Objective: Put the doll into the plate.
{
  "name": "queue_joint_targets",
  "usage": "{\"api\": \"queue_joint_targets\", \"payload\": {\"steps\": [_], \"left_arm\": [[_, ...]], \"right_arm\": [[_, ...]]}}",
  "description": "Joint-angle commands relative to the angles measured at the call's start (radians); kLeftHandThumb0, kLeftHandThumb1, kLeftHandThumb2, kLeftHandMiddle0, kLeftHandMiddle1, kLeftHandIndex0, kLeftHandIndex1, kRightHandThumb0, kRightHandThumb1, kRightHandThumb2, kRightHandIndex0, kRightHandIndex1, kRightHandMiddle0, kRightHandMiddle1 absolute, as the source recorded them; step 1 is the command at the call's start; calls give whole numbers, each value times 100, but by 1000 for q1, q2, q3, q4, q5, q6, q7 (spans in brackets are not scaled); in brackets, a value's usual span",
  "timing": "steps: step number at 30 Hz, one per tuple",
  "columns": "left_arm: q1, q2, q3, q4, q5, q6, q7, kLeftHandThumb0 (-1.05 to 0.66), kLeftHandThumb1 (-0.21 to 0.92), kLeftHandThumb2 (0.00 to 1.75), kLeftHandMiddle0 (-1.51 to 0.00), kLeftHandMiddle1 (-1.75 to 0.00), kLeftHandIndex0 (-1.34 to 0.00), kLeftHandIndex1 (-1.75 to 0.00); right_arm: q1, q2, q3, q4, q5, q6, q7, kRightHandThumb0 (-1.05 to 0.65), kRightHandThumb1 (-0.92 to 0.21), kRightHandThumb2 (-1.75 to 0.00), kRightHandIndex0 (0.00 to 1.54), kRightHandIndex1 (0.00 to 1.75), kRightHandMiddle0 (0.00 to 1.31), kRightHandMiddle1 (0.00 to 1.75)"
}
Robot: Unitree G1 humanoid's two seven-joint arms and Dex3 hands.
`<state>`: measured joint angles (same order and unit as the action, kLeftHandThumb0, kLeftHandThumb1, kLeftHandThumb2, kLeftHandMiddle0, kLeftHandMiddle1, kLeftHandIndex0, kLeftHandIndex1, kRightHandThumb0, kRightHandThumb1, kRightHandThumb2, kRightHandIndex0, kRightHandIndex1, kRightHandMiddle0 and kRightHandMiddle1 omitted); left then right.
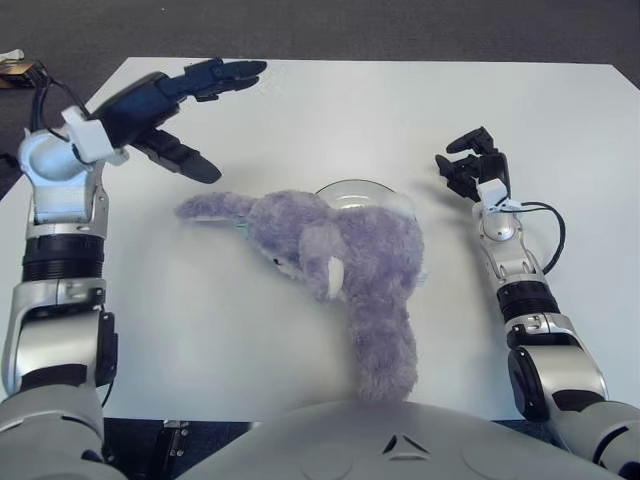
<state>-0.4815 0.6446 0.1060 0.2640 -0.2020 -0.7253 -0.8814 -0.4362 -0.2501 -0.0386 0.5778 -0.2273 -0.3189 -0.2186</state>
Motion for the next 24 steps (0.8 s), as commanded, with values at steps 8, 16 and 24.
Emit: {"api": "queue_joint_targets", "payload": {"steps": [8,16,24], "left_arm": [[33,-63,-37,-26,4,-141,43,-94,91,1,-27,-1,-25,-7],[41,-59,-44,-22,5,-160,56,-92,91,0,-28,0,-26,-7],[125,-63,-44,-92,57,-184,109,-88,92,1,-27,0,-22,-4]], "right_arm": [[-4,-20,6,13,-18,15,-2,-35,-92,-40,83,87,32,161],[-5,-20,5,15,-23,15,-3,-35,-92,-41,82,87,31,162],[-4,-37,8,29,-40,-1,-17,-35,-92,-43,82,86,29,164]]}}
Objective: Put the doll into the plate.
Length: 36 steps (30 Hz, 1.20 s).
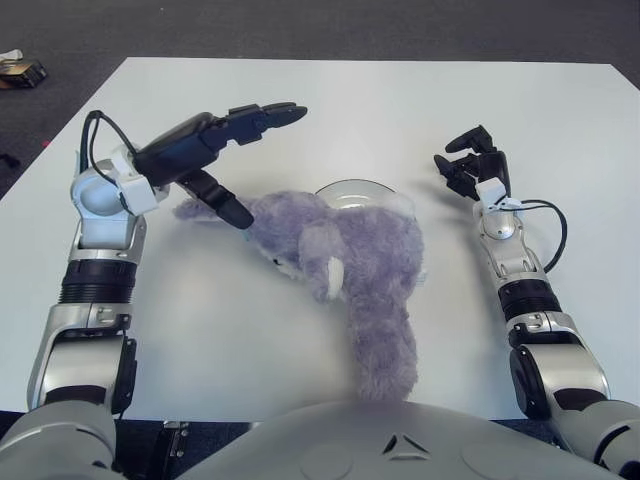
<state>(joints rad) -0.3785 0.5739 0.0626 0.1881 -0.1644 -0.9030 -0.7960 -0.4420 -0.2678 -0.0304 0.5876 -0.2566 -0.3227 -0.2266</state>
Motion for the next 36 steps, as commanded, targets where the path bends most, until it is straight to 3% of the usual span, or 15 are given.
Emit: {"api": "queue_joint_targets", "payload": {"steps": [1,6,14,22,26,36], "left_arm": [[24,9,-1,-18,23,-7,28,-88,92,1,-26,0,-22,-4],[27,14,-5,-22,28,-6,41,-88,92,1,-26,0,-22,-4],[103,6,17,-73,124,-11,130,-86,92,3,-26,0,-20,-3],[111,16,9,-80,134,-6,157,-86,92,4,-26,0,-20,-2],[186,57,9,-125,107,93,129,-85,92,3,-25,0,-19,-2],[210,72,8,-150,116,116,146,-84,92,1,-25,0,-19,-2]], "right_arm": [[2,-20,0,20,-11,1,-9,-35,-92,-43,82,86,29,164],[1,-21,1,23,-11,0,-11,-35,-92,-43,82,86,29,164],[-2,-29,-5,32,-10,-7,-22,-35,-92,-44,82,84,28,166],[-3,-31,-3,37,-8,-11,-25,-35,-92,-45,83,84,27,166],[-1,-42,-20,40,5,-22,-27,-35,-92,-45,83,83,27,166],[-2,-43,-23,44,6,-27,-27,-35,-92,-45,84,83,26,167]]}}
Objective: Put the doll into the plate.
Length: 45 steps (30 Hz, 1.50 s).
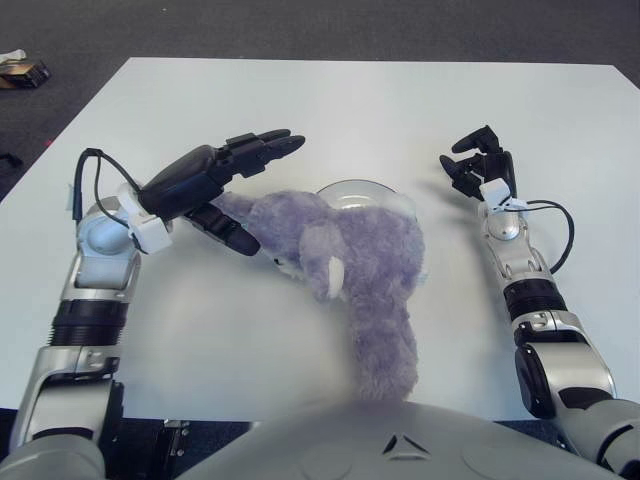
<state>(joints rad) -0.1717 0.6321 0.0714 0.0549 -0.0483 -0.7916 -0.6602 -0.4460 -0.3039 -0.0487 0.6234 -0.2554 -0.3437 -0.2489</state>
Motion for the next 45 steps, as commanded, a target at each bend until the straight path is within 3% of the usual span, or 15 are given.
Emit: {"api": "queue_joint_targets", "payload": {"steps": [1,4,14,18,29,36,42,45], "left_arm": [[29,12,12,-17,58,-10,33,-84,92,1,-25,0,-19,-2],[68,10,31,-17,154,-31,74,-84,87,0,-23,0,-19,-1],[76,19,21,-22,206,-34,123,-84,84,0,-21,0,-18,-1],[74,24,8,-31,304,-52,153,-84,83,0,-21,0,-18,-1],[73,32,-11,-30,343,-47,191,-85,83,0,-20,0,-18,-1],[50,6,-37,-18,401,-12,240,-83,83,0,-36,-7,-22,-2],[49,15,-49,-18,406,-5,260,-82,83,0,-39,-7,-22,-3],[1,-21,-66,-11,425,38,283,-79,83,0,-41,-7,-27,-5]], "right_arm": [[3,-8,-9,6,7,-8,-6,-35,-92,-45,84,82,26,167],[3,-10,-15,5,12,-9,-10,-35,-92,-45,84,82,26,167],[3,-8,-18,4,13,-9,-11,-35,-92,-45,85,82,26,167],[6,-8,-24,-1,17,-6,-13,-35,-92,-45,85,82,26,167],[7,-6,-29,-4,17,-1,-15,-35,-92,-45,85,81,26,167],[0,-10,-36,8,20,-1,-14,-35,-92,-45,86,81,26,167],[-1,-9,-39,9,18,-1,-12,-35,-92,-45,86,81,26,167],[-21,-19,-48,28,27,4,-5,-35,-92,-45,86,81,26,167]]}}
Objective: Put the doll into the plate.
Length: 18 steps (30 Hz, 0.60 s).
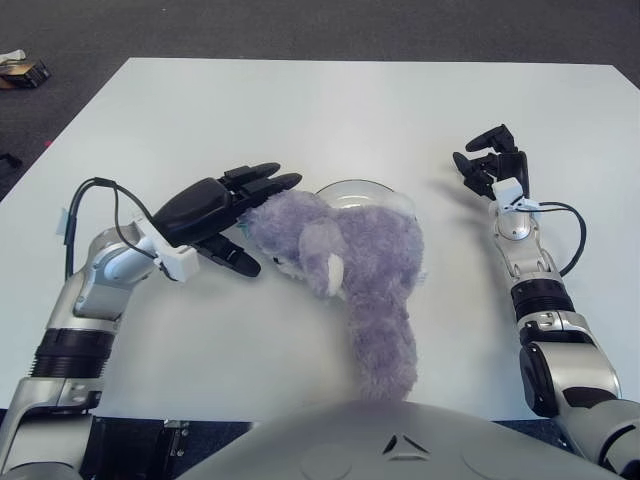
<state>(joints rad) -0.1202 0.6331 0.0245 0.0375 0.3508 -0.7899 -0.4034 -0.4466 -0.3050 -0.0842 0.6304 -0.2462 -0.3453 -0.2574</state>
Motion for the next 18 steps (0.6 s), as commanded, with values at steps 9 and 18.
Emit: {"api": "queue_joint_targets", "payload": {"steps": [9,18], "left_arm": [[-79,-44,-42,-19,50,97,53,-69,83,0,-44,-7,-36,-11],[-88,-57,-38,-64,41,141,70,-67,84,0,-44,-5,-36,-12]], "right_arm": [[-34,-35,-28,26,29,11,13,-35,-92,-45,86,80,26,167],[-26,-52,-43,-12,44,26,28,-35,-92,-45,86,79,26,166]]}}
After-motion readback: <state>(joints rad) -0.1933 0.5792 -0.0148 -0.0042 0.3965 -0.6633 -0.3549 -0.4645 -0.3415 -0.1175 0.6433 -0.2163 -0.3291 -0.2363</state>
